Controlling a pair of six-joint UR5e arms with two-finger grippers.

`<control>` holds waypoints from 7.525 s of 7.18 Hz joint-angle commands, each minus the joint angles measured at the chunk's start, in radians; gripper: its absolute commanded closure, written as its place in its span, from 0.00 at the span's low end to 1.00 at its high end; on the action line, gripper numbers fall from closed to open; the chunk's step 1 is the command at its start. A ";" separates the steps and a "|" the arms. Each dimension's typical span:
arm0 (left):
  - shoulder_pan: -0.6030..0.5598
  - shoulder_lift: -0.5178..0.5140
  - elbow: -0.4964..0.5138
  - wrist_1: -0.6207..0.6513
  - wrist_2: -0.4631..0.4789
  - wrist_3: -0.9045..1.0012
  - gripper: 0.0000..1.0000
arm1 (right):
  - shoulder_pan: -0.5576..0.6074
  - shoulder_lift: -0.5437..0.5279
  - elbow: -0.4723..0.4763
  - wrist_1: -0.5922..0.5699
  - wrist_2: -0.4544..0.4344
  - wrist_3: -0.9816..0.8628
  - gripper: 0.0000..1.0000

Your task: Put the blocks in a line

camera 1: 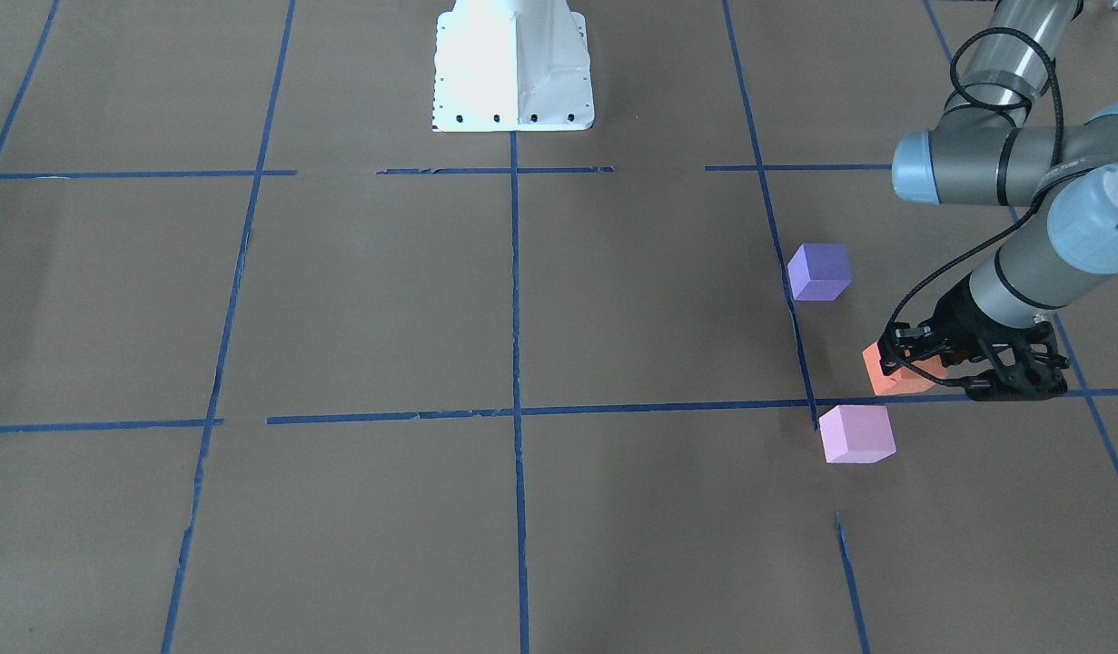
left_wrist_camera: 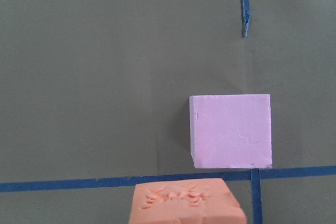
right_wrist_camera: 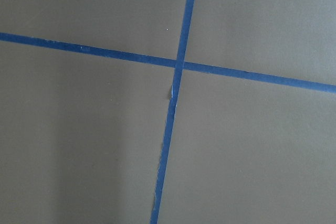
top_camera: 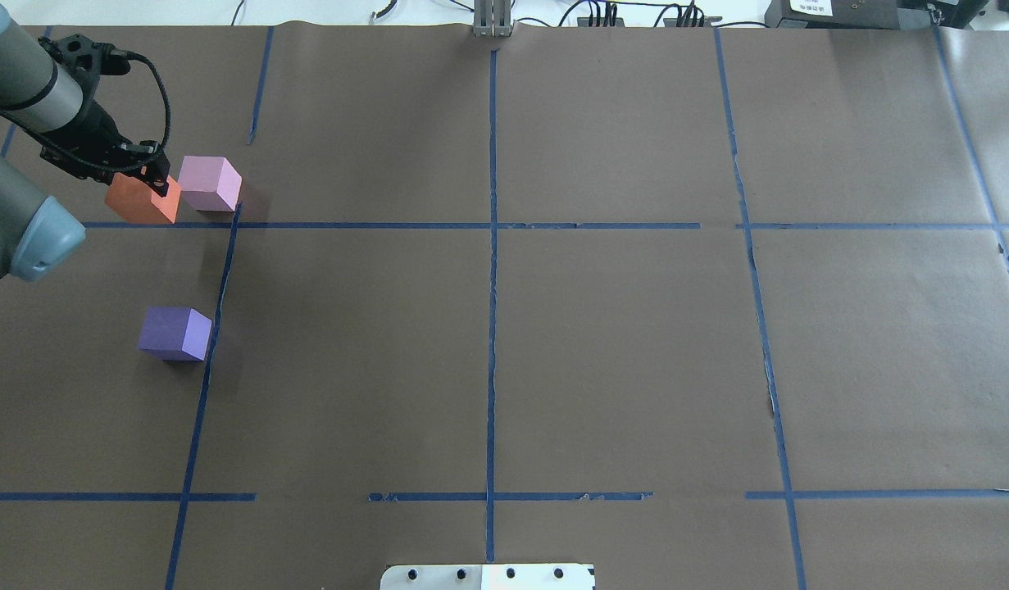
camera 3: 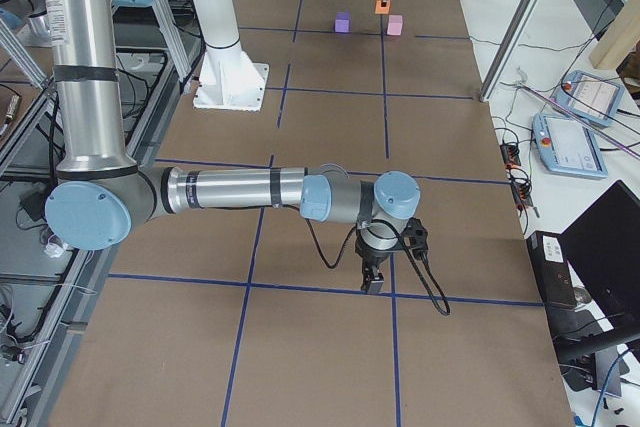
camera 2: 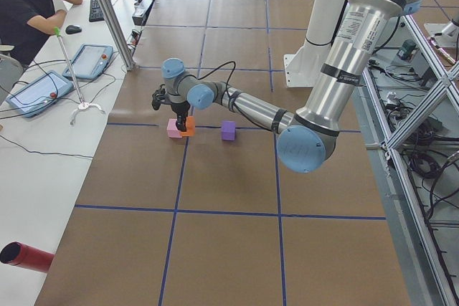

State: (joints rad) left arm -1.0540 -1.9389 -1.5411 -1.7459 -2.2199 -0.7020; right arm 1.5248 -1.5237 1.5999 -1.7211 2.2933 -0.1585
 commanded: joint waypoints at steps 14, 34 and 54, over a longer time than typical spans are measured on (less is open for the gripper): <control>0.143 0.066 0.022 -0.167 0.006 -0.103 0.31 | 0.000 -0.001 0.000 0.000 0.000 0.001 0.00; -0.577 0.279 0.033 0.128 -0.035 0.849 0.00 | 0.000 0.001 0.000 0.000 0.000 0.000 0.00; -0.569 0.316 -0.008 -0.032 -0.057 0.644 0.00 | 0.000 0.000 0.000 0.000 0.000 0.000 0.00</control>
State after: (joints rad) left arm -1.6230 -1.6263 -1.5553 -1.7777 -2.2775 -0.0581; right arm 1.5248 -1.5237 1.5999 -1.7211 2.2933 -0.1592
